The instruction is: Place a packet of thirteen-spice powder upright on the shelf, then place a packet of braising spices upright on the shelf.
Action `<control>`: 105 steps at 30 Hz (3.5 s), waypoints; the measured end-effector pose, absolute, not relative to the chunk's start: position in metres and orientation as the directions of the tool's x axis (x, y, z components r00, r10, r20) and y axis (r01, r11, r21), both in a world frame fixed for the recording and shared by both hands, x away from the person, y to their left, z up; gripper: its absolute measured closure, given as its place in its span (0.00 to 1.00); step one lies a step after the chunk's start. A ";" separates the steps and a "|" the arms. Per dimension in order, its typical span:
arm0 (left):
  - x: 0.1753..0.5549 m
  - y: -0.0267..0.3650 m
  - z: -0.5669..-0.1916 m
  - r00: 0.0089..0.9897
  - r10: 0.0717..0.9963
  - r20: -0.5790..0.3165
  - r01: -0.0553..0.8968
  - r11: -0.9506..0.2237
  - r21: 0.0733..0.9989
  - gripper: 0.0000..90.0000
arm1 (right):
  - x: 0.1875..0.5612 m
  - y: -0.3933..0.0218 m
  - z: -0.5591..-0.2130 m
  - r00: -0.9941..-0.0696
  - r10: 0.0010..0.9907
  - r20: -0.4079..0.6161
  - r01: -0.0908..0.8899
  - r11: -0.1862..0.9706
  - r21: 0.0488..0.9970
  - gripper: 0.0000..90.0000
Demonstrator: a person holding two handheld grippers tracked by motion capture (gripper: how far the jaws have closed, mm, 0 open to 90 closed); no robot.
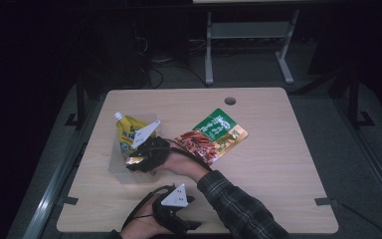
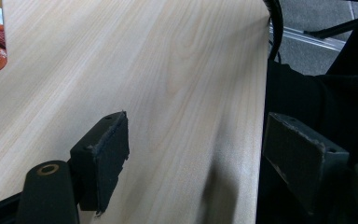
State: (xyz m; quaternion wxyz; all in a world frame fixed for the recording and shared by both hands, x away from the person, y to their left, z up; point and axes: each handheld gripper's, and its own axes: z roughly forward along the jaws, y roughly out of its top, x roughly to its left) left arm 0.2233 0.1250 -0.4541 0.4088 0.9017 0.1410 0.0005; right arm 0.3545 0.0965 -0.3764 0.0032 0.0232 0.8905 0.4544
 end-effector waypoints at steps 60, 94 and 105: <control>0.235 0.140 -0.447 0.941 0.315 -0.122 0.294 -0.585 0.756 0.24 | 0.485 -0.053 -0.460 -0.724 0.685 0.077 0.477 0.418 0.774 1.00; 0.234 0.140 -0.446 0.942 0.320 -0.101 0.282 -0.592 0.755 0.24 | 0.404 -0.087 -0.478 -0.715 0.695 0.075 0.496 0.428 0.756 1.00; 0.235 0.139 -0.447 0.940 0.327 -0.097 0.284 -0.595 0.752 0.24 | 0.361 -0.112 -0.475 -0.727 0.682 0.080 0.486 0.428 0.762 1.00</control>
